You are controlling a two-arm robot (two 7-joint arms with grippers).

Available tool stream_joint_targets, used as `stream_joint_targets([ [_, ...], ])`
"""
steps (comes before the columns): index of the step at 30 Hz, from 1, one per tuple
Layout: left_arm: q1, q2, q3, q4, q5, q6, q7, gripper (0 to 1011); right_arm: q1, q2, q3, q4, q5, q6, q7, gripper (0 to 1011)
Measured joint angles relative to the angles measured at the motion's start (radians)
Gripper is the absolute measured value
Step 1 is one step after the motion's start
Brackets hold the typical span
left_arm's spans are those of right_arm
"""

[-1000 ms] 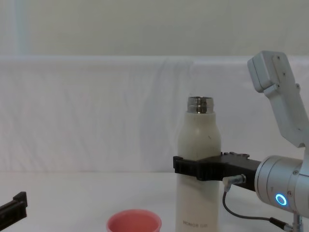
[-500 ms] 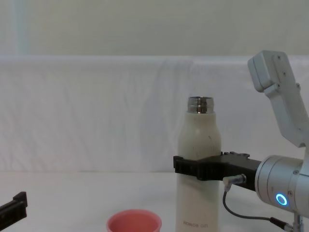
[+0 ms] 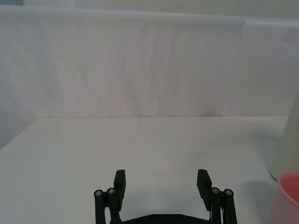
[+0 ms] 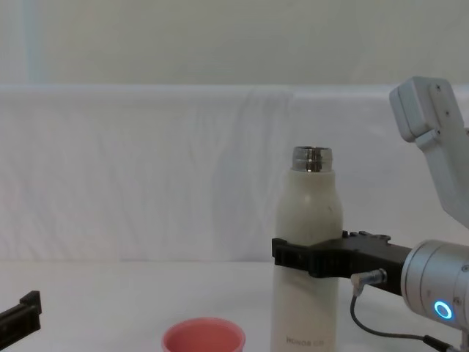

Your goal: Grasp the thermos with one hand and pour water into the cup lid.

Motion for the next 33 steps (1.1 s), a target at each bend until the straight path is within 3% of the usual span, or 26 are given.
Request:
stream_joint_targets([
  [33,0.000,0.000,0.000,0.000,0.000,0.000,0.000,1001,-0.085,0.051,0.008,-0.114,-0.001,0.011,0.009,1000],
])
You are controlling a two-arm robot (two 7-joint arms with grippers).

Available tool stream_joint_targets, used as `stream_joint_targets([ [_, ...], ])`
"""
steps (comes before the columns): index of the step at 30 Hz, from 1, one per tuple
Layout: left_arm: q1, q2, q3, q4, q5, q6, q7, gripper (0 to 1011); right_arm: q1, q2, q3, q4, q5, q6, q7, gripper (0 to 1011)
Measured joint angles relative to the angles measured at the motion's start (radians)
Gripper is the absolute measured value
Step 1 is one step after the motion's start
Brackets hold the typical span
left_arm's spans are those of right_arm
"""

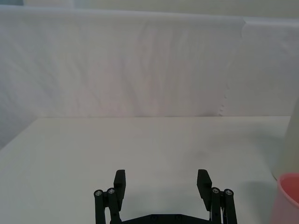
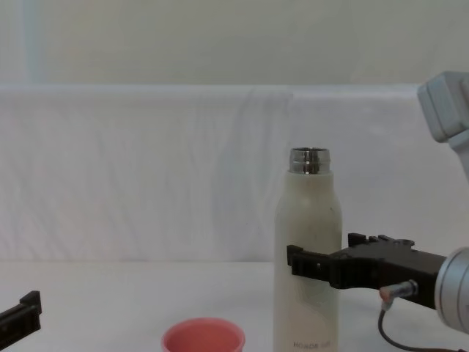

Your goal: Grasp the thermos with one hand and pour water into the cup lid.

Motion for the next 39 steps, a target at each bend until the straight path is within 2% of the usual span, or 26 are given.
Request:
stream_joint_targets([
  [11,0.000,0.000,0.000,0.000,0.000,0.000,0.000,1001,-0.073,0.028,0.014,-0.088,0.011,-0.005,0.001,1000],
  [17,0.000,0.000,0.000,0.000,0.000,0.000,0.000,1001,-0.110,0.063,0.011,-0.116,0.021,-0.030,0.036,1000],
  [25,0.000,0.000,0.000,0.000,0.000,0.000,0.000,1001,-0.129,0.098,-0.014,-0.095,0.038,-0.083,0.085,1000],
  [34,0.000,0.000,0.000,0.000,0.000,0.000,0.000,1001,-0.117,0.097,-0.035,-0.037,0.057,-0.120,0.099,1000],
  [39,0.000,0.000,0.000,0.000,0.000,0.000,0.000,1001,-0.115,0.095,-0.037,-0.028,0.060,-0.124,0.100,1000],
])
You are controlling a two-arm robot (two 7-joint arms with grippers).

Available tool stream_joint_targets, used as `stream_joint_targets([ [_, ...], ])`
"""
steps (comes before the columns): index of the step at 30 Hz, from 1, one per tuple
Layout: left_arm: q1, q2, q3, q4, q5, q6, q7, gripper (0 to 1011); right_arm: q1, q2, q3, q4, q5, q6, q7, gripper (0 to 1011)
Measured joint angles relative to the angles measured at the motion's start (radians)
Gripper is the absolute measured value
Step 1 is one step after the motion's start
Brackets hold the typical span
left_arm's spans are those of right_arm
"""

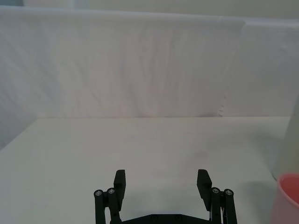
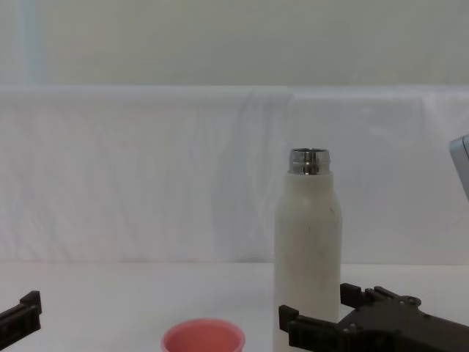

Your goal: Grasp the thermos with one hand and pour water into the cup lid.

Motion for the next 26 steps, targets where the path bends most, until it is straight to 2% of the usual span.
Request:
stream_joint_targets([
  [26,0.000,0.000,0.000,0.000,0.000,0.000,0.000,1001,-0.003,0.002,0.003,-0.010,-0.003,0.004,0.000,1000],
])
